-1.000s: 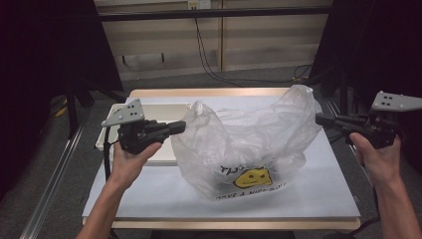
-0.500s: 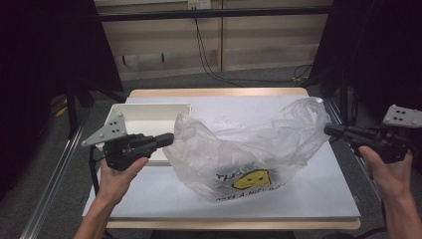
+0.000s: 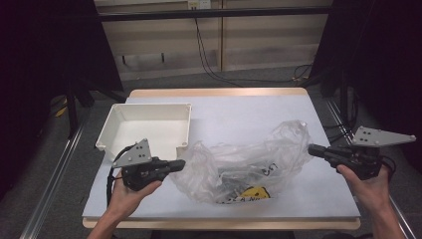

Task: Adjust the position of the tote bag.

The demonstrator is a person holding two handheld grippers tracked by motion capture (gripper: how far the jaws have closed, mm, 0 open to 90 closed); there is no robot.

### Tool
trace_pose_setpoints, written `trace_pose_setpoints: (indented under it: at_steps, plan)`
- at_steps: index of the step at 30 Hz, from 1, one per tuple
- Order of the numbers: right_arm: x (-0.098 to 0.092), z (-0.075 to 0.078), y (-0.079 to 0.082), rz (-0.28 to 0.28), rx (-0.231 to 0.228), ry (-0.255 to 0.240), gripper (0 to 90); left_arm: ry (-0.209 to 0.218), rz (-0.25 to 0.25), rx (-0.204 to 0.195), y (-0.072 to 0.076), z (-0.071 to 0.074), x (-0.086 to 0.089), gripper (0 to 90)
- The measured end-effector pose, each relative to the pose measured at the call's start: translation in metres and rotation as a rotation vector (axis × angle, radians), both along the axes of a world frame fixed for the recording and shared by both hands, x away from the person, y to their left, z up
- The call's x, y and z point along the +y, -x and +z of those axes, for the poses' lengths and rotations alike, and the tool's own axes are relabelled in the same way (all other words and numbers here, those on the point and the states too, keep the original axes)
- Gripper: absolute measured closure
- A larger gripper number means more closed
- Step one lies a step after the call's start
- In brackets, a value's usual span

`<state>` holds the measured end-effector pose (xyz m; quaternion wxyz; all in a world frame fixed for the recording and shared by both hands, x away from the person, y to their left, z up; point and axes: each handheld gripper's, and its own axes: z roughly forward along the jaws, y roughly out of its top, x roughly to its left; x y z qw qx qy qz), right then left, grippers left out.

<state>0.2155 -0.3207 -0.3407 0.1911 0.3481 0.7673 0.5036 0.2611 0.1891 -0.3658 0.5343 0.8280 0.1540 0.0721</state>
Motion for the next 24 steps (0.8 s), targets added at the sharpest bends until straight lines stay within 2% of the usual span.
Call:
trace_pose_setpoints:
  at_steps: [1, 3, 9, 11, 12, 13, 15, 16, 17, 19, 21, 24]
  plan:
    - [0.000, -0.005, -0.002, 0.001, 0.010, -0.006, 90.0, 0.004, -0.014, 0.015, -0.001, -0.003, 0.000, 90.0]
    - [0.001, -0.007, -0.004, -0.002, 0.016, 0.001, 90.0, 0.011, -0.009, 0.024, -0.002, -0.012, -0.001, 90.0]
    - [0.012, -0.025, -0.018, -0.002, 0.060, 0.064, 90.0, -0.044, 0.011, 0.024, -0.013, -0.036, -0.010, 90.0]
    - [0.014, -0.031, -0.022, -0.007, 0.073, 0.085, 90.0, -0.044, 0.004, 0.042, -0.015, -0.043, -0.012, 90.0]
    - [0.013, -0.035, -0.024, -0.009, 0.086, 0.085, 90.0, -0.057, 0.001, 0.044, -0.014, -0.047, -0.014, 90.0]
    - [0.011, -0.046, -0.029, -0.016, 0.112, 0.082, 90.0, -0.079, -0.005, 0.037, -0.012, -0.051, -0.016, 90.0]
    - [0.011, -0.052, -0.031, -0.018, 0.129, 0.088, 90.0, -0.087, -0.009, 0.044, -0.010, -0.057, -0.017, 90.0]
    - [0.010, -0.063, -0.034, -0.018, 0.158, 0.092, 90.0, -0.096, -0.014, 0.041, -0.010, -0.060, -0.018, 90.0]
    - [0.010, -0.063, -0.034, -0.018, 0.158, 0.092, 90.0, -0.116, -0.016, 0.036, -0.010, -0.063, -0.018, 90.0]
    - [0.011, -0.071, -0.038, -0.020, 0.176, 0.102, 90.0, -0.134, -0.014, 0.049, -0.012, -0.070, -0.019, 90.0]
    - [0.013, -0.083, -0.043, -0.024, 0.202, 0.120, 90.0, -0.169, -0.008, 0.055, -0.015, -0.075, -0.019, 90.0]
    - [0.015, -0.089, -0.044, -0.021, 0.213, 0.118, 90.0, -0.186, 0.000, 0.069, -0.020, -0.083, -0.019, 90.0]
